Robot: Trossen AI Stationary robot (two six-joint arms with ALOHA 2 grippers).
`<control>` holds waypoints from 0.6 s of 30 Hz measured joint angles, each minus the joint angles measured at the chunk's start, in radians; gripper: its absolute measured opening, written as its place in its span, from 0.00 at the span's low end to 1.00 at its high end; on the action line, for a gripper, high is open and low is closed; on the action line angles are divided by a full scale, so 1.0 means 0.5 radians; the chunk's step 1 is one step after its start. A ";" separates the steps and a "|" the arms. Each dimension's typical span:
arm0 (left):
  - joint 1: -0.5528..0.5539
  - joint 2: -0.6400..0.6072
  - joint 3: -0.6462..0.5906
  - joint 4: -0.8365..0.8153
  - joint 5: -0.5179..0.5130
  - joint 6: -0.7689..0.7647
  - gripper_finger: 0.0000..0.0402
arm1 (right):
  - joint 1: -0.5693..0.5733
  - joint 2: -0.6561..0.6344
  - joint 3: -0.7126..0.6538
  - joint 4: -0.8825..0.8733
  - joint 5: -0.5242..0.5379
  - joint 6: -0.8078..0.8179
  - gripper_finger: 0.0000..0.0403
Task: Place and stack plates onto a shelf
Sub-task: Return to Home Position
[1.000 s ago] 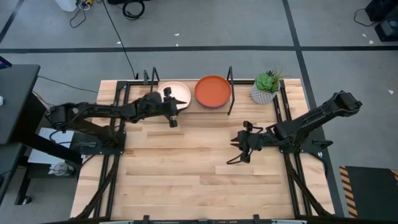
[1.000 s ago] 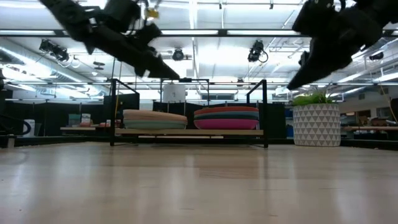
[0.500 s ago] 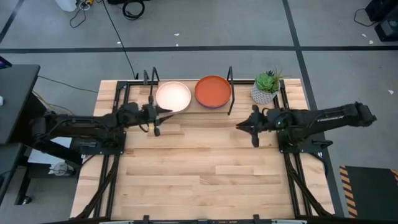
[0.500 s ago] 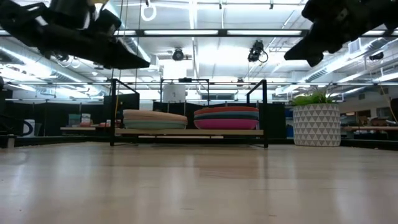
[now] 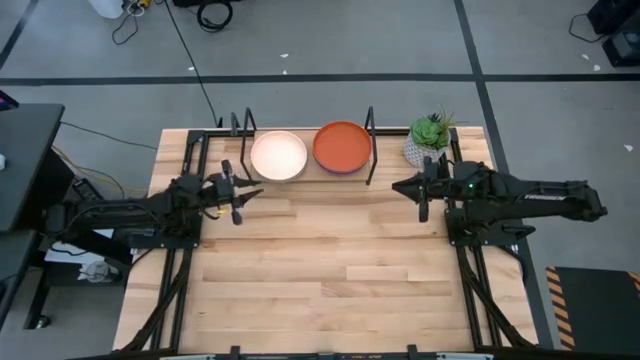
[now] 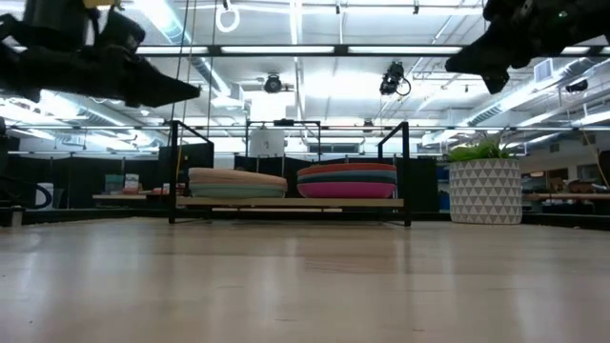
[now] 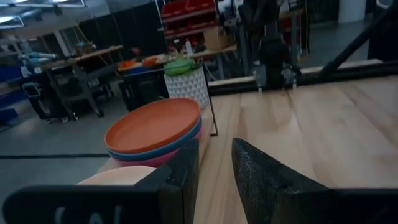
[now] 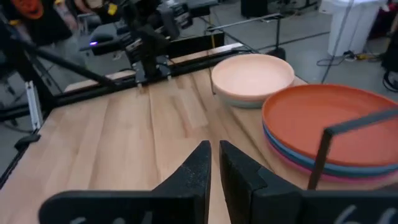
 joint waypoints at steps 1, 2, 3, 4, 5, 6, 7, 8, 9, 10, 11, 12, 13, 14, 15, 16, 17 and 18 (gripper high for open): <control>0.000 -0.055 -0.031 -0.008 0.000 -0.006 0.25 | -0.009 -0.022 -0.013 -0.007 0.002 0.023 0.10; 0.000 -0.110 -0.054 -0.004 0.000 -0.016 0.25 | -0.018 -0.043 -0.024 -0.012 0.008 0.049 0.10; 0.001 -0.158 -0.077 -0.002 0.004 -0.028 0.25 | -0.027 -0.067 -0.035 -0.010 0.015 0.056 0.10; 0.001 -0.210 -0.104 -0.018 0.009 -0.033 0.25 | -0.036 -0.087 -0.048 -0.009 0.018 0.061 0.10; 0.001 -0.261 -0.123 -0.031 0.009 -0.043 0.25 | -0.043 -0.107 -0.063 -0.009 0.021 0.060 0.09; 0.001 -0.308 -0.139 -0.042 0.010 -0.049 0.25 | -0.053 -0.129 -0.078 -0.005 0.037 0.056 0.09; 0.001 -0.351 -0.156 -0.042 0.011 -0.053 0.25 | -0.063 -0.151 -0.103 0.009 0.059 0.052 0.09; 0.000 -0.394 -0.176 -0.042 0.011 -0.056 0.25 | -0.075 -0.174 -0.136 0.039 0.074 0.044 0.09; 0.000 -0.438 -0.198 -0.046 0.011 -0.057 0.25 | -0.087 -0.199 -0.172 0.078 0.078 0.026 0.09; 0.000 -0.481 -0.212 -0.060 0.011 -0.058 0.25 | -0.099 -0.225 -0.212 0.117 0.078 0.007 0.09; 0.000 -0.523 -0.212 -0.082 0.012 -0.057 0.25 | -0.111 -0.251 -0.251 0.161 0.078 -0.007 0.09; 0.000 -0.567 -0.212 -0.126 0.010 -0.054 0.25 | -0.124 -0.280 -0.291 0.198 0.078 -0.016 0.09; 0.000 -0.611 -0.212 -0.154 0.012 -0.049 0.25 | -0.140 -0.312 -0.327 0.222 0.078 -0.027 0.09; 0.000 -0.652 -0.212 -0.165 0.012 -0.049 0.25 | -0.155 -0.346 -0.353 0.237 0.079 -0.032 0.09; 0.000 -0.696 -0.212 -0.177 0.012 -0.049 0.25 | -0.169 -0.384 -0.379 0.251 0.083 -0.035 0.09; 0.000 -0.740 -0.212 -0.187 0.012 -0.049 0.25 | -0.183 -0.425 -0.402 0.267 0.083 -0.036 0.09; 0.000 -0.790 -0.212 -0.199 0.012 -0.048 0.25 | -0.196 -0.469 -0.426 0.280 0.083 -0.036 0.09; 0.000 -0.838 -0.212 -0.213 0.012 -0.047 0.25 | -0.206 -0.517 -0.450 0.288 0.083 -0.036 0.09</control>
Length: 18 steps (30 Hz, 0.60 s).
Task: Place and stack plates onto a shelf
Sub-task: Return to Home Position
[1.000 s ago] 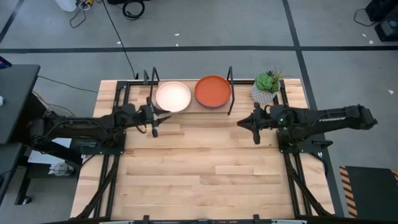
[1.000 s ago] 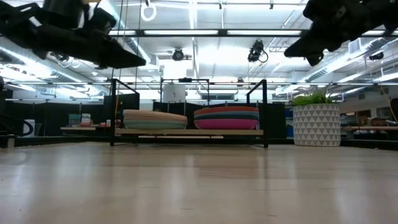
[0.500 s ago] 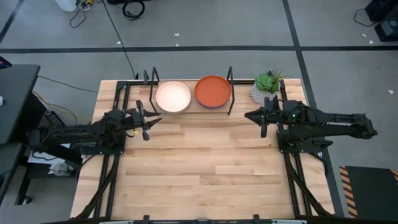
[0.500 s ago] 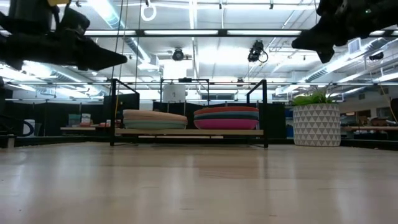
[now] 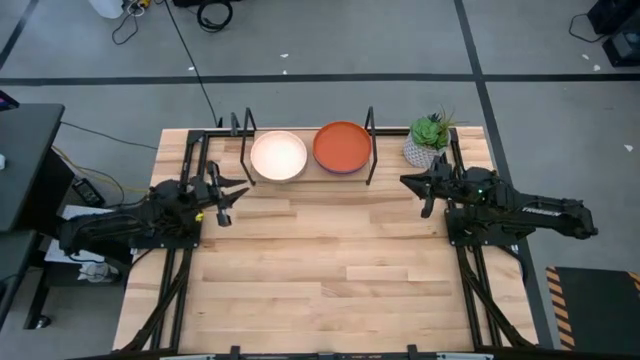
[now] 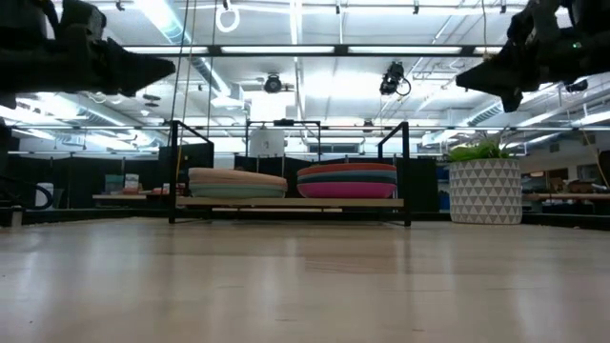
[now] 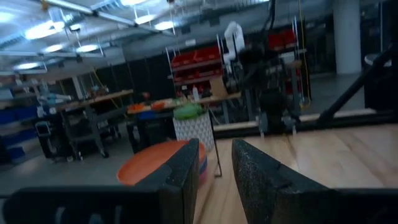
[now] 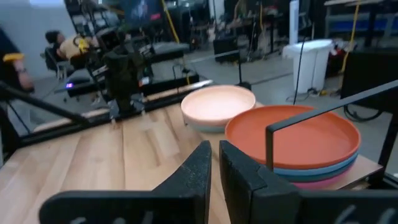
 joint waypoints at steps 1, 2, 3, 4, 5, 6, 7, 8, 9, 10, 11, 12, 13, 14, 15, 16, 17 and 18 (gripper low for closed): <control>0.000 -0.052 0.000 -0.021 0.000 0.000 0.25 | -0.007 -0.046 -0.018 -0.003 -0.006 0.004 0.09; 0.000 -0.108 0.000 -0.058 0.000 0.000 0.25 | -0.012 -0.092 -0.031 -0.022 -0.013 0.011 0.09; 0.000 -0.163 -0.001 -0.098 0.001 0.002 0.25 | -0.016 -0.141 -0.046 -0.042 -0.015 0.031 0.09; 0.000 -0.221 -0.001 -0.150 0.000 0.002 0.25 | -0.016 -0.186 -0.053 -0.072 -0.016 0.042 0.09; 0.000 -0.279 -0.001 -0.213 0.001 0.000 0.25 | -0.016 -0.231 -0.058 -0.098 -0.016 0.051 0.09; 0.000 -0.338 -0.001 -0.272 0.000 -0.004 0.25 | -0.016 -0.275 -0.062 -0.121 -0.017 0.059 0.09; 0.000 -0.371 -0.001 -0.316 0.000 -0.007 0.25 | -0.015 -0.315 -0.063 -0.141 -0.019 0.069 0.09; 0.001 -0.362 -0.001 -0.324 0.000 -0.010 0.25 | -0.015 -0.356 -0.063 -0.163 -0.020 0.074 0.09; -0.004 -0.363 -0.001 -0.367 -0.002 -0.013 0.25 | -0.016 -0.394 -0.063 -0.175 -0.022 0.074 0.09; -0.006 -0.358 -0.002 -0.361 -0.003 -0.013 0.25 | -0.017 -0.429 -0.063 -0.181 -0.022 0.075 0.09; -0.007 -0.360 -0.002 -0.363 -0.005 -0.018 0.25 | -0.017 -0.456 -0.063 -0.180 -0.022 0.075 0.09; -0.008 -0.364 -0.002 -0.375 -0.009 -0.027 0.25 | -0.017 -0.480 -0.063 -0.188 -0.023 0.075 0.09; -0.010 -0.363 -0.002 -0.375 -0.010 -0.042 0.25 | -0.015 -0.477 -0.062 -0.196 -0.026 0.079 0.09; -0.012 -0.364 -0.002 -0.375 -0.009 -0.047 0.25 | -0.015 -0.474 -0.062 -0.217 -0.031 0.095 0.09; -0.018 -0.363 -0.002 -0.372 -0.012 -0.050 0.25 | -0.016 -0.474 -0.064 -0.248 -0.031 0.109 0.09; -0.027 -0.363 -0.002 -0.372 -0.014 -0.050 0.25 | -0.016 -0.473 -0.069 -0.260 -0.031 0.132 0.09; -0.031 -0.363 -0.002 -0.375 -0.014 -0.050 0.25 | -0.015 -0.477 -0.085 -0.262 -0.032 0.154 0.09; -0.040 -0.365 -0.002 -0.375 -0.014 -0.050 0.25 | -0.016 -0.478 -0.106 -0.256 -0.033 0.172 0.09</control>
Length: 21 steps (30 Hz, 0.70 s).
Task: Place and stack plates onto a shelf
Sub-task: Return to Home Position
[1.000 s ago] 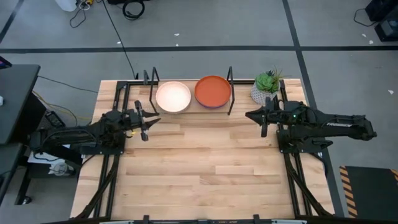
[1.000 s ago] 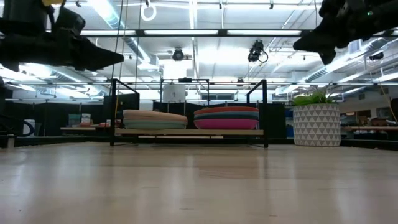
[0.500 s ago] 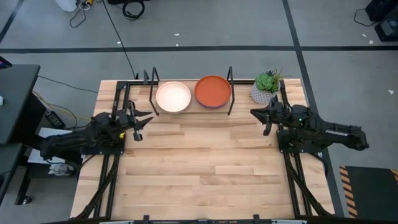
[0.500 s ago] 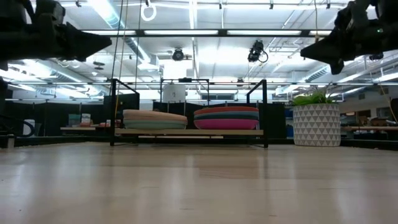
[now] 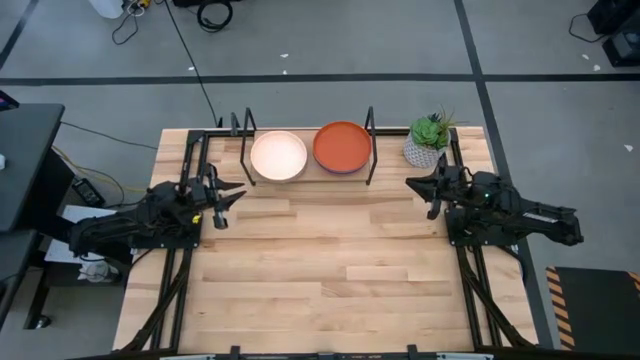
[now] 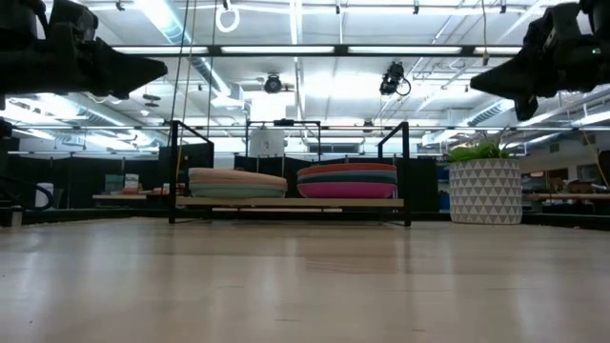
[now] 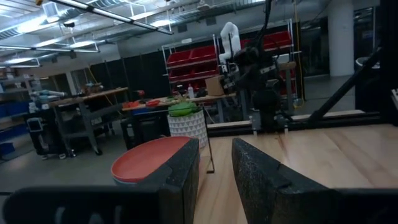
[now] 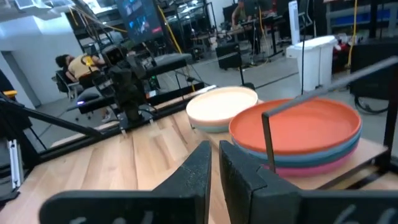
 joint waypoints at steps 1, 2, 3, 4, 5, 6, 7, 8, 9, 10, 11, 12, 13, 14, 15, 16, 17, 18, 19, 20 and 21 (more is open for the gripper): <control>-0.005 0.000 0.000 0.006 -0.001 0.000 0.25 | 0.000 0.002 -0.025 0.017 0.000 0.015 0.09; -0.011 0.000 0.000 0.012 -0.006 0.000 0.25 | 0.000 0.002 -0.052 0.048 -0.003 0.021 0.09; -0.013 0.000 0.000 0.012 -0.015 0.000 0.25 | 0.001 0.002 -0.075 0.081 -0.005 0.022 0.09; -0.013 0.000 0.000 0.013 -0.018 0.000 0.25 | 0.000 0.001 -0.101 0.124 -0.006 0.023 0.09; -0.015 0.000 0.000 0.015 -0.019 0.000 0.24 | 0.000 0.001 -0.130 0.175 -0.005 0.024 0.09; -0.019 0.000 0.000 0.014 -0.021 0.002 0.22 | 0.001 0.002 -0.163 0.228 -0.005 0.024 0.09; -0.026 0.000 0.000 0.011 -0.023 0.002 0.21 | 0.001 0.002 -0.199 0.288 -0.005 0.023 0.09; -0.037 0.000 0.000 0.009 -0.022 0.002 0.18 | 0.001 0.002 -0.231 0.337 -0.006 0.022 0.09; -0.048 0.000 0.000 0.008 -0.022 0.004 0.16 | 0.000 0.002 -0.263 0.392 -0.005 0.019 0.09; -0.061 0.000 0.000 0.008 -0.022 0.013 0.14 | -0.001 0.002 -0.296 0.452 -0.003 0.020 0.09; -0.075 0.000 0.000 0.012 -0.022 0.021 0.12 | -0.001 0.001 -0.325 0.506 0.007 0.020 0.09; -0.088 0.000 0.000 0.019 -0.022 0.038 0.09 | -0.001 0.004 -0.328 0.504 0.033 0.016 0.09; -0.102 0.000 0.000 0.029 -0.022 0.049 0.07 | -0.001 0.009 -0.328 0.511 0.071 0.028 0.09; -0.117 0.000 0.000 0.035 -0.021 0.054 0.06 | -0.001 0.012 -0.328 0.527 0.106 0.057 0.09; -0.129 0.000 0.000 0.042 -0.022 0.056 0.04 | -0.002 0.011 -0.328 0.531 0.131 0.098 0.09; -0.141 0.000 0.000 0.053 -0.022 0.055 0.03 | -0.002 0.012 -0.328 0.538 0.159 0.143 0.09; -0.149 0.000 0.000 0.074 -0.022 0.055 0.02 | -0.002 0.011 -0.328 0.537 0.188 0.182 0.09; -0.153 0.000 0.000 0.087 -0.021 0.049 0.02 | -0.002 0.011 -0.328 0.538 0.212 0.224 0.09; -0.156 0.000 0.000 0.090 -0.022 0.029 0.02 | -0.002 0.011 -0.328 0.537 0.219 0.262 0.09; -0.157 0.003 -0.001 0.088 -0.022 -0.004 0.02 | -0.001 0.011 -0.328 0.537 0.220 0.287 0.09; -0.157 0.009 -0.001 0.087 -0.021 -0.028 0.02 | -0.001 0.011 -0.328 0.538 0.216 0.295 0.09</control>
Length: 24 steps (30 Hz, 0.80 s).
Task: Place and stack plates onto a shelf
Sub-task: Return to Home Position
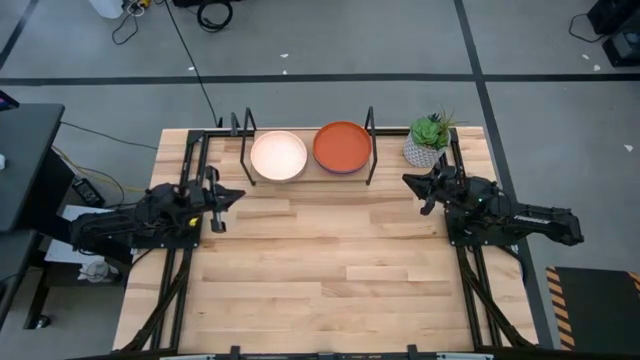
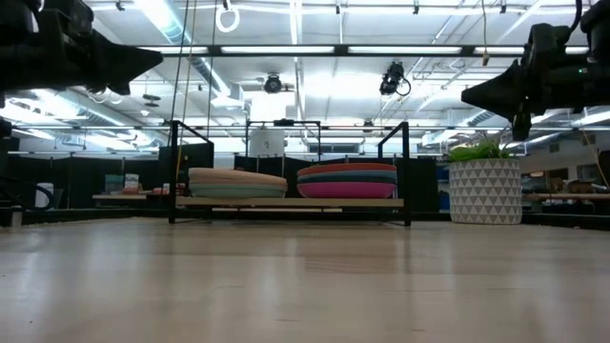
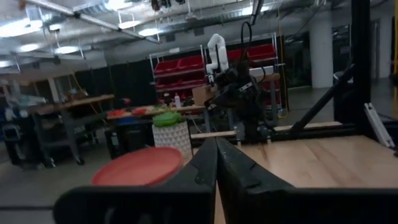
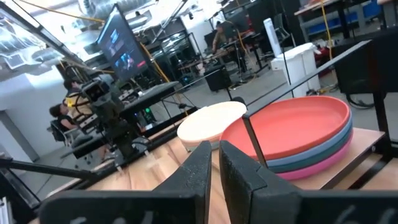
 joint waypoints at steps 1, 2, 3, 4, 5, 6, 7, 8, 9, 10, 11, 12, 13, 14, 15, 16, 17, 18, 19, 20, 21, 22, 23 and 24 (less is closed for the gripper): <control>0.000 0.000 0.000 -0.014 -0.001 -0.034 0.03 | 0.000 0.000 0.000 0.001 -0.003 0.001 0.09; 0.000 0.000 0.000 -0.018 0.000 -0.084 0.04 | 0.000 0.000 0.000 0.001 -0.005 -0.001 0.09; 0.000 0.000 0.000 -0.017 0.000 -0.134 0.06 | 0.000 0.000 0.000 0.002 -0.005 -0.007 0.09; 0.000 -0.001 0.000 -0.015 -0.001 -0.174 0.07 | 0.000 0.000 0.000 0.002 -0.006 -0.011 0.09; 0.000 -0.001 0.000 -0.014 -0.001 -0.191 0.08 | 0.000 0.000 0.000 0.003 -0.008 -0.012 0.09; 0.001 0.000 0.000 -0.013 -0.001 -0.194 0.09 | 0.000 0.000 0.000 0.004 -0.009 -0.012 0.09; 0.001 0.000 0.000 -0.014 -0.001 -0.190 0.10 | 0.000 0.000 0.000 0.005 -0.009 -0.012 0.09; 0.001 0.000 0.000 -0.015 -0.001 -0.182 0.10 | 0.000 0.000 0.000 0.004 -0.009 -0.014 0.09; 0.001 0.000 0.000 -0.014 -0.001 -0.172 0.10 | 0.000 0.000 0.000 0.005 -0.010 -0.014 0.09; 0.001 0.000 0.000 -0.015 -0.001 -0.169 0.10 | 0.000 0.000 0.000 0.005 -0.010 -0.014 0.09; 0.001 0.000 0.000 -0.015 -0.001 -0.169 0.10 | 0.000 0.000 0.000 0.004 -0.010 -0.016 0.09; 0.001 0.000 0.000 -0.015 -0.001 -0.170 0.10 | 0.000 0.000 0.000 0.004 -0.010 -0.016 0.09; 0.001 0.000 0.000 -0.015 -0.001 -0.170 0.10 | 0.000 0.000 0.000 0.004 -0.010 -0.016 0.09; 0.001 0.000 0.000 -0.015 -0.001 -0.169 0.10 | 0.000 0.000 0.000 0.005 -0.011 -0.017 0.09; 0.001 0.000 0.000 -0.015 -0.001 -0.166 0.11 | 0.000 0.000 0.000 0.004 -0.011 -0.017 0.09; 0.001 -0.001 0.000 -0.015 -0.001 -0.165 0.11 | 0.000 0.000 0.000 0.005 -0.011 -0.017 0.09; 0.001 -0.001 0.000 -0.015 0.000 -0.166 0.11 | 0.001 0.000 0.000 0.004 -0.011 -0.017 0.09; 0.001 0.000 0.000 -0.015 -0.001 -0.167 0.11 | 0.000 0.000 0.000 0.004 -0.011 -0.017 0.09; 0.001 -0.001 0.000 -0.015 -0.001 -0.165 0.11 | 0.000 0.000 0.000 0.004 -0.011 -0.017 0.09; 0.001 0.000 0.000 -0.015 -0.001 -0.163 0.11 | 0.000 0.000 0.000 0.004 -0.011 -0.017 0.09; 0.001 -0.001 0.000 -0.015 -0.001 -0.163 0.11 | 0.000 0.000 0.000 0.004 -0.011 -0.017 0.09; 0.001 0.000 0.000 -0.015 -0.001 -0.165 0.11 | 0.000 0.000 0.000 0.004 -0.011 -0.017 0.09; 0.001 0.000 -0.001 -0.015 -0.001 -0.165 0.11 | 0.000 0.000 0.000 0.004 -0.011 -0.017 0.09; 0.001 -0.001 -0.001 -0.015 -0.001 -0.163 0.11 | 0.000 0.000 0.000 0.004 -0.011 -0.017 0.09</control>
